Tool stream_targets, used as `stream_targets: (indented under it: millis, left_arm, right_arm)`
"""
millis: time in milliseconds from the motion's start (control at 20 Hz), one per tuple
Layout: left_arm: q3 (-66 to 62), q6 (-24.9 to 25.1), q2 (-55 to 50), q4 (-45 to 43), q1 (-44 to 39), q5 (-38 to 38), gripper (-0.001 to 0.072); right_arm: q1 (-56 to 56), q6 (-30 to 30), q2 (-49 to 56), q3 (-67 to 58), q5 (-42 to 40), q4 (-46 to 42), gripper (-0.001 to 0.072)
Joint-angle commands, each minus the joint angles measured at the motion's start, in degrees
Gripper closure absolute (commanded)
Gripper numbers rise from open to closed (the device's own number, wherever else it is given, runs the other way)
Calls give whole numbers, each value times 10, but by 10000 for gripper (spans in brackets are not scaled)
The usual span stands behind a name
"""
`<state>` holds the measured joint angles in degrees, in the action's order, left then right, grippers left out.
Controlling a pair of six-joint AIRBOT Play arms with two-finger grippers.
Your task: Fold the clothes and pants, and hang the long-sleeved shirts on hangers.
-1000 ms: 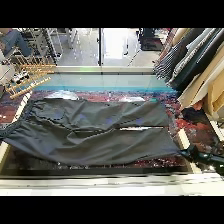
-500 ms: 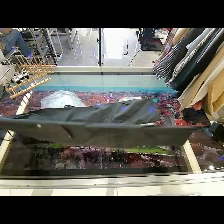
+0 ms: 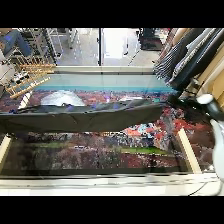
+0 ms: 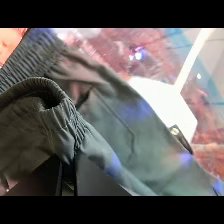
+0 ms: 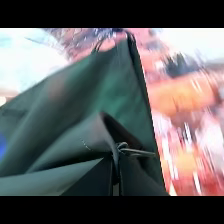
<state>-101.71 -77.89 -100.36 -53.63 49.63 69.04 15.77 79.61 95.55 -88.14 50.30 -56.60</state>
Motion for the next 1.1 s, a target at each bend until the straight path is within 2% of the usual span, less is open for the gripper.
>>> stream_targets:
  millis: [0, 350, 450, 600, 700, 950, 1050]
  left_arm:
    - [-1, 2, -34, 3, -4, -21, 694]
    - [-18, 8, -24, 24, 12, -15, 694]
    - [-18, 27, -17, 74, 14, -8, 695]
    - [-19, 66, 15, 204, 37, 19, 694]
    - [-19, 70, 44, 250, 63, 68, 694]
    - [-18, 79, 82, 224, 150, 239, 694]
    - [-18, 78, 79, 186, 179, 268, 694]
  right_arm:
    - [-27, 32, 146, -168, 31, -22, 693]
    - [-23, 19, 130, -226, 107, -35, 693]
    - [-23, 17, 119, -227, 120, -34, 693]
    - [-17, 3, 61, -227, 171, -38, 694]
    - [-8, 2, 10, -226, 250, -46, 693]
    - [30, -9, -111, -196, 377, -58, 694]
    - [50, -8, -139, -189, 430, -81, 694]
